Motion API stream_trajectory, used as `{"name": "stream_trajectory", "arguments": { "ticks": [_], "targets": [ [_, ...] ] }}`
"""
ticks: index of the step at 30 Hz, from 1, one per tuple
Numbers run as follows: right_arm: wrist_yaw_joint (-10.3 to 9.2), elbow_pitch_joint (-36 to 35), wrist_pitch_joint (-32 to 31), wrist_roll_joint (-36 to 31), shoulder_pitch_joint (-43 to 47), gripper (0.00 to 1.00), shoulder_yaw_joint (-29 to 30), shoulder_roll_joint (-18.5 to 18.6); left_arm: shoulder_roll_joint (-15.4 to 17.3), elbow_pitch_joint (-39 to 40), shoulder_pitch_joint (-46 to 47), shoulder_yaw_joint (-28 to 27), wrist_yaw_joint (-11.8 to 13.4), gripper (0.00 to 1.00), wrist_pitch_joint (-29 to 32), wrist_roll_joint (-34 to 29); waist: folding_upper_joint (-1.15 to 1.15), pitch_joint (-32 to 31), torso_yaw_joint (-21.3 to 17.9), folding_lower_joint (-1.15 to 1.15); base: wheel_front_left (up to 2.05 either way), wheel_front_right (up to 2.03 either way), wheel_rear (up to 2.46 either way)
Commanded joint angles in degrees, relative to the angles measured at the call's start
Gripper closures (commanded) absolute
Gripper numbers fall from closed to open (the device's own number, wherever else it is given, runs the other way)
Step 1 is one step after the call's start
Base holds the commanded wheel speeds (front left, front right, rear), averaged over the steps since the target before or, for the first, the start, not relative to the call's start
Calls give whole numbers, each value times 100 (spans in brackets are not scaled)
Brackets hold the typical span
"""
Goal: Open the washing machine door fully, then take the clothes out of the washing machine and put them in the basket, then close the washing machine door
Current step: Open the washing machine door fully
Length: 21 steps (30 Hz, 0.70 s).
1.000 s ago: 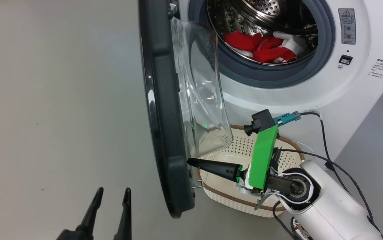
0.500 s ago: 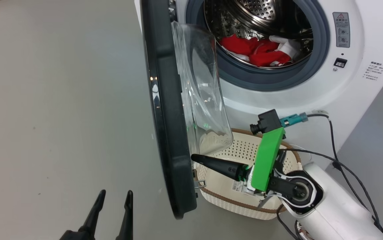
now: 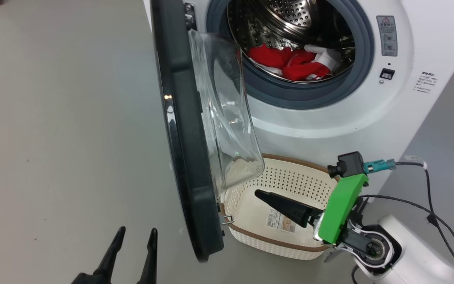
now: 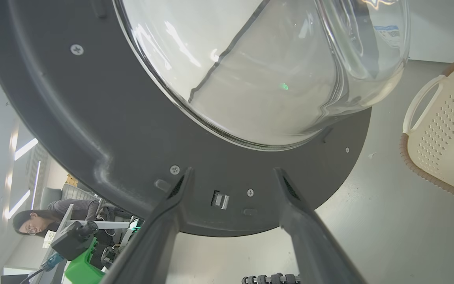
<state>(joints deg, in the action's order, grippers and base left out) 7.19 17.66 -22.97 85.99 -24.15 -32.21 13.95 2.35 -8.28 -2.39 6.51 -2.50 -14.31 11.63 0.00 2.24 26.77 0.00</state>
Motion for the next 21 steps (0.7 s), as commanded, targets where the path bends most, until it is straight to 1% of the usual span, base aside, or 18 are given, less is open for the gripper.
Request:
{"name": "stream_trajectory", "arguments": {
  "ticks": [1, 7, 12, 16, 21],
  "targets": [
    [30, -123, 134, -95, 48, 0, -60, 48, 53, 108, 163, -214, -21, 0, -69, -22, 0, 2, -42, 0, 0, 0, 0],
    [30, -47, 545, -133, 276, 0, -234, 323, 53, 75, 157, -271, -41, 0, -69, -31, 0, 0, -145, 0, 0, 0, 0],
    [30, 11, 852, -118, 418, 0, -290, 478, 53, 66, 130, -312, -49, 0, -69, -41, 0, -14, -203, 0, 0, 0, 0],
    [30, 110, 1211, -252, 508, 0, -429, 645, 53, 56, 96, -335, -48, 0, -69, -49, 0, -37, -257, 0, 0, 0, 0],
    [30, 323, 1715, -539, 542, 0, -736, 863, 53, 45, 80, -359, -50, 0, -69, -57, 0, -54, -305, 0, 0, 0, 0]
  ]
}}
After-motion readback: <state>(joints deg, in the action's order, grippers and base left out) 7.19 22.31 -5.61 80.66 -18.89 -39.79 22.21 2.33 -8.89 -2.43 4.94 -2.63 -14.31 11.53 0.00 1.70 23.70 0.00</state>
